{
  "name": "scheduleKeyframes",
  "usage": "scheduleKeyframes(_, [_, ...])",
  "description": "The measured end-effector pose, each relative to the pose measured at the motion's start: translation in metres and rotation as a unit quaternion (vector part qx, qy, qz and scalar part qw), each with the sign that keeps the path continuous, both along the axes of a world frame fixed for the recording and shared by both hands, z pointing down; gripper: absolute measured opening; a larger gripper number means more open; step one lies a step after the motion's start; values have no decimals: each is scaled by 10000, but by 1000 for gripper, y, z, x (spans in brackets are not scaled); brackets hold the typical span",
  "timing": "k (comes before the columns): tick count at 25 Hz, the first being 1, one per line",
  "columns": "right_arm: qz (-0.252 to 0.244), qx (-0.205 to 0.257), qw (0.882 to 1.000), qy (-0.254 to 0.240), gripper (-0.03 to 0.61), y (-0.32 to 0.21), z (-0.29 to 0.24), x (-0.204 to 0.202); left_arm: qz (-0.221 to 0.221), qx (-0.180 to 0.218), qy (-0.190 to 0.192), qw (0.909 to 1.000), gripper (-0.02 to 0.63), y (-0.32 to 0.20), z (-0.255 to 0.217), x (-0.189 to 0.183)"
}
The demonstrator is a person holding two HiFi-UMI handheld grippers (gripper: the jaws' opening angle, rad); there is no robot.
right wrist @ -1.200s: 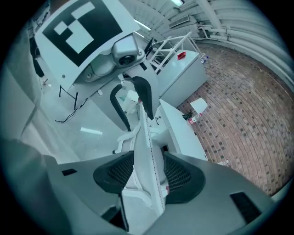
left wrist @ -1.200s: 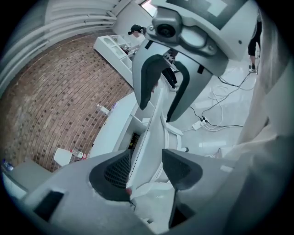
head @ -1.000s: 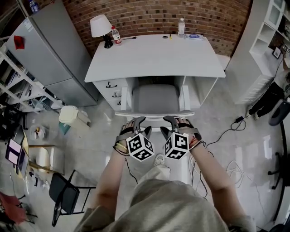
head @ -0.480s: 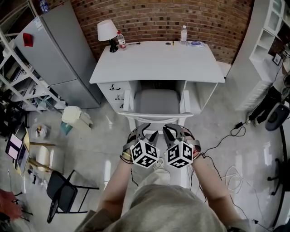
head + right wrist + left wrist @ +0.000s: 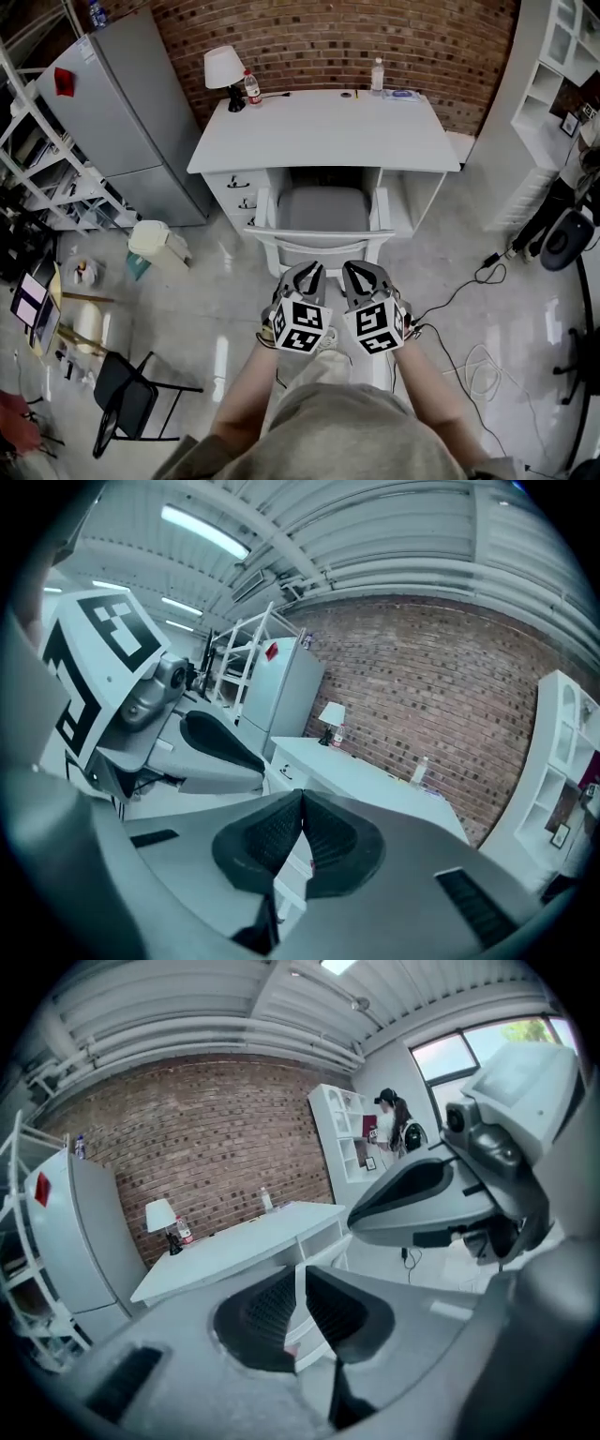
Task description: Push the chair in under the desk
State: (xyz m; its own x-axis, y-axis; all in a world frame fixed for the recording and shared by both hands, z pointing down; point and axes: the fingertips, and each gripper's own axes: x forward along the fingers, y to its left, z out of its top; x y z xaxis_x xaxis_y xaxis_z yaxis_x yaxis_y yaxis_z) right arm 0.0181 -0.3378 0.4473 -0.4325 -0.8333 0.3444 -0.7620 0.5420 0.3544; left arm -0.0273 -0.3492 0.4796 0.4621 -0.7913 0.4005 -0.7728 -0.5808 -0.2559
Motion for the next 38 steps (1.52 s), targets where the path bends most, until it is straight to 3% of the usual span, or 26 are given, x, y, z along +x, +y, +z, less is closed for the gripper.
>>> scheduleKeyframes(6, [364, -168, 9952, -895, 8, 20, -7, 11, -123, -36, 627, 9980, 11, 22, -10, 6])
scheduleKeyframes(17, [895, -445, 9698, -2227, 7, 60, -11, 41, -207, -104, 1517, 9882, 11, 66, -23, 12])
scheduleKeyframes(27, [958, -428, 9616, -2537, 7, 94, -7, 43, -148, -327, 1742, 9841, 11, 101, -14, 14])
scheduleKeyframes(38, [816, -359, 9632, -2537, 6, 113, -8, 31, -69, -306, 1779, 9835, 11, 116, -17, 14])
